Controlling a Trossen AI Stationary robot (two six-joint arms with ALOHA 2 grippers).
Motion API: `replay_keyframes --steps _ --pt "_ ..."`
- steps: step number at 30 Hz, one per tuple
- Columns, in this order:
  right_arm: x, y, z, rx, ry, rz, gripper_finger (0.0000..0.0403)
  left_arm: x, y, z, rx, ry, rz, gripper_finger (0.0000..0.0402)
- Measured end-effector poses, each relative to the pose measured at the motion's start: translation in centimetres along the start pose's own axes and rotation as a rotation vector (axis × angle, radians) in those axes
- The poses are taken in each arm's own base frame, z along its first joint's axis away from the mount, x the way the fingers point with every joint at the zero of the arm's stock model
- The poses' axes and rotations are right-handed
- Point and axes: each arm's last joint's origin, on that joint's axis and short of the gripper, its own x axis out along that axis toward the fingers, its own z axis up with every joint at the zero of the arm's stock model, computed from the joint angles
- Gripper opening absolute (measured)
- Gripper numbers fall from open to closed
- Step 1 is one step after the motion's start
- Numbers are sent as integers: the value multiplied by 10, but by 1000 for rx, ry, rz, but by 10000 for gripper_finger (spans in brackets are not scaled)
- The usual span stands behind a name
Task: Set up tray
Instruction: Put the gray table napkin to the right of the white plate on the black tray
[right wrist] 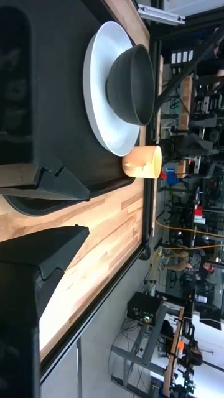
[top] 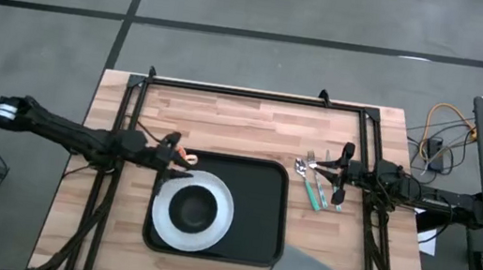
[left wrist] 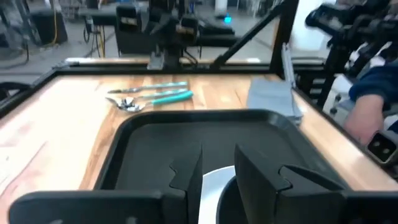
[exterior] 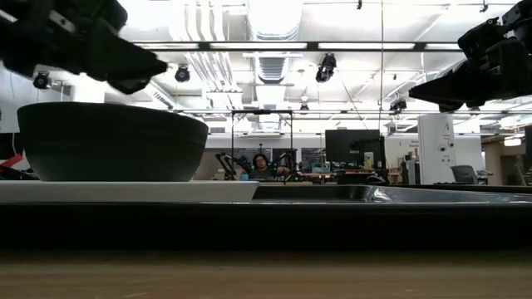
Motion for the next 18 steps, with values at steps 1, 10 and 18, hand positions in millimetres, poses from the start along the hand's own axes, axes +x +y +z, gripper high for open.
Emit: replay_keyframes --steps 1,10,18 --pt "0 0 0 0 0 0 68 -5 0 -3 1 -18 -1 75" --pt "0 0 0 0 0 0 68 -33 -1 -18 5 -163 -7 75" --pt "0 0 0 0 0 0 68 -45 -1 -24 7 -244 -10 75"
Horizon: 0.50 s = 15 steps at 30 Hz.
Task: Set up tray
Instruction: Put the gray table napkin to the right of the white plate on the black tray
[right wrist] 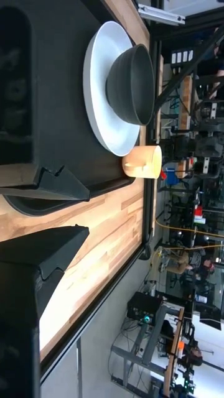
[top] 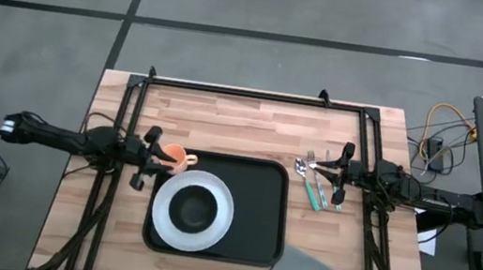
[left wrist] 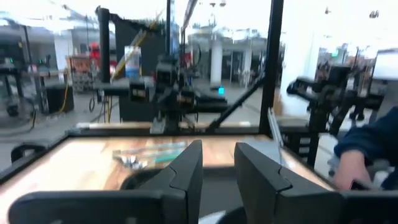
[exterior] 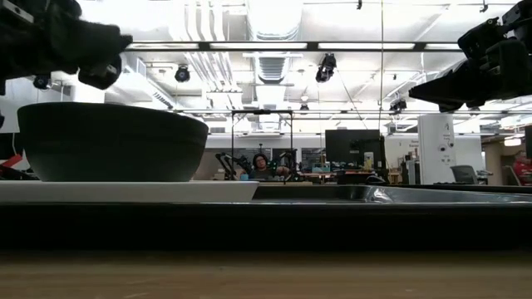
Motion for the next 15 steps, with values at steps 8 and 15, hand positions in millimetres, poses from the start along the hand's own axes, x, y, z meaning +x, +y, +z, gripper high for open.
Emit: replay_keyframes --steps 8,15 --pt "0 0 0 0 0 0 68 -7 0 2 -7 -14 -2 75" --pt "0 0 0 0 0 0 68 -12 -2 0 17 -55 -59 75"
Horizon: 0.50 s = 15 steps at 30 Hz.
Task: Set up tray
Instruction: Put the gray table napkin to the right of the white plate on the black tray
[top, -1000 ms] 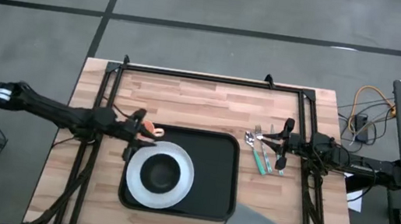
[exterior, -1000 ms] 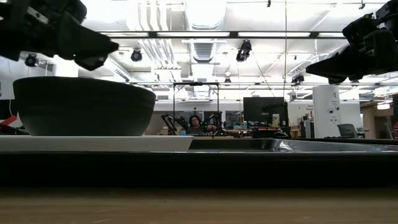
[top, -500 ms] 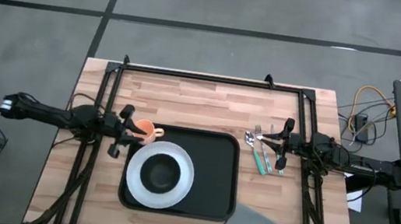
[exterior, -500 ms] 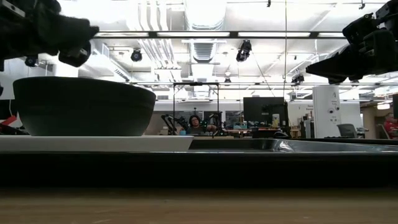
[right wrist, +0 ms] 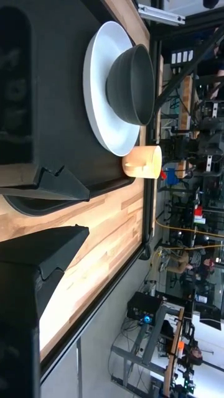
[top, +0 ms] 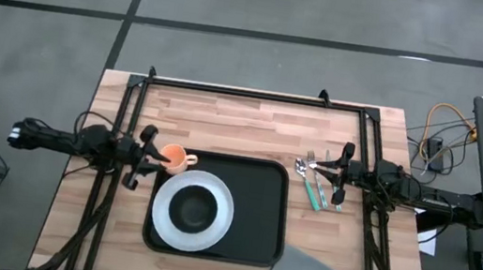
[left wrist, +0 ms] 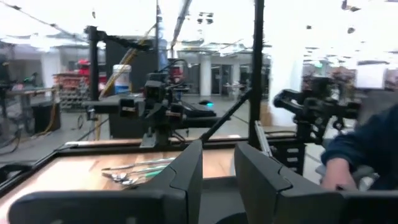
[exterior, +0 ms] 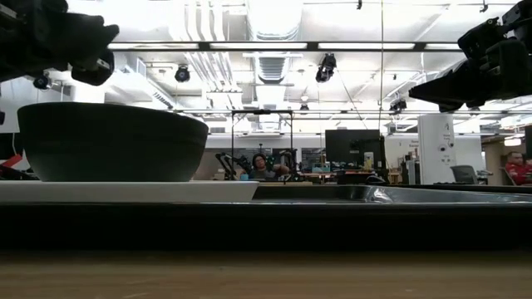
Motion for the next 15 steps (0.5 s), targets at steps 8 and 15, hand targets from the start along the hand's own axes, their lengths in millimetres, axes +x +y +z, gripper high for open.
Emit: replay_keyframes --steps 8,15 --pt "0 0 0 0 0 0 68 -5 -2 0 15 -6 -45 75" --pt "0 0 0 0 0 0 68 -6 -2 -8 23 77 -44 75"
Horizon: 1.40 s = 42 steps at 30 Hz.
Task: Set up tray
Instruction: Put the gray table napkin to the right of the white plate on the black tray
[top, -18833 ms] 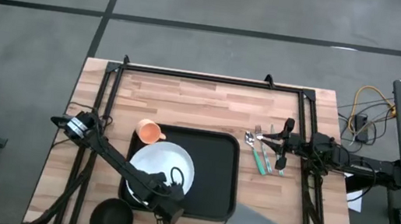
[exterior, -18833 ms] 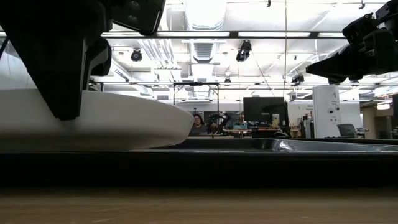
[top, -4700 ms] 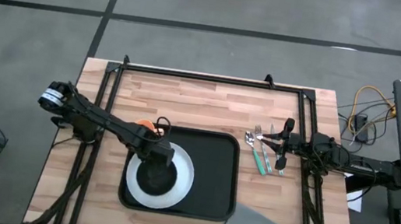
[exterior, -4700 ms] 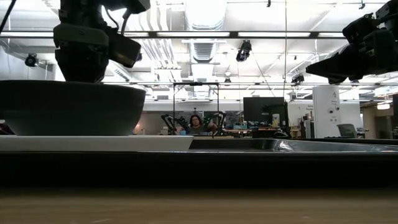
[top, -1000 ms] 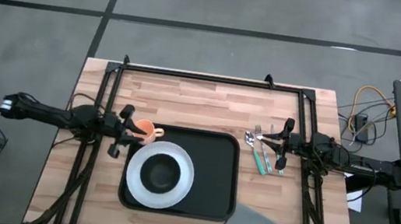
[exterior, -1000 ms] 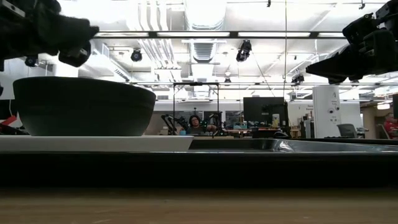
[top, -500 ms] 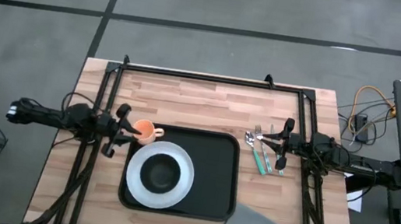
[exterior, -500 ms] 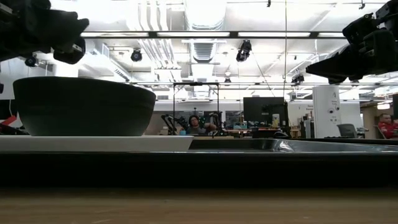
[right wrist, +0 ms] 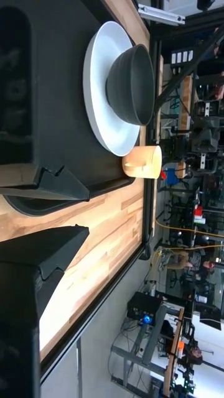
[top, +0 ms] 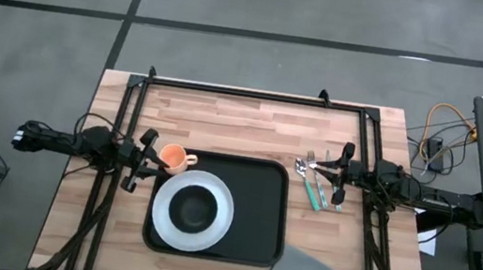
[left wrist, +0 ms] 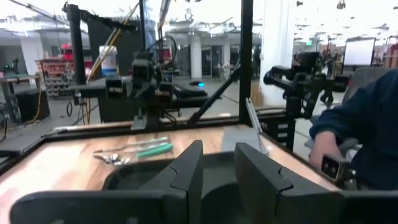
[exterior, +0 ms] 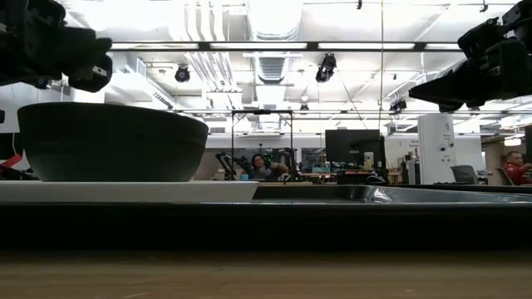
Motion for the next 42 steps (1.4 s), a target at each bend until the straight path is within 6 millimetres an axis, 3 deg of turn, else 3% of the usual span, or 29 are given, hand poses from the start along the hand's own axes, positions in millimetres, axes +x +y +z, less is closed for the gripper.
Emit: replay_keyframes --steps 42 --pt "0 0 0 0 0 0 68 3 0 -11 -6 130 -16 75"
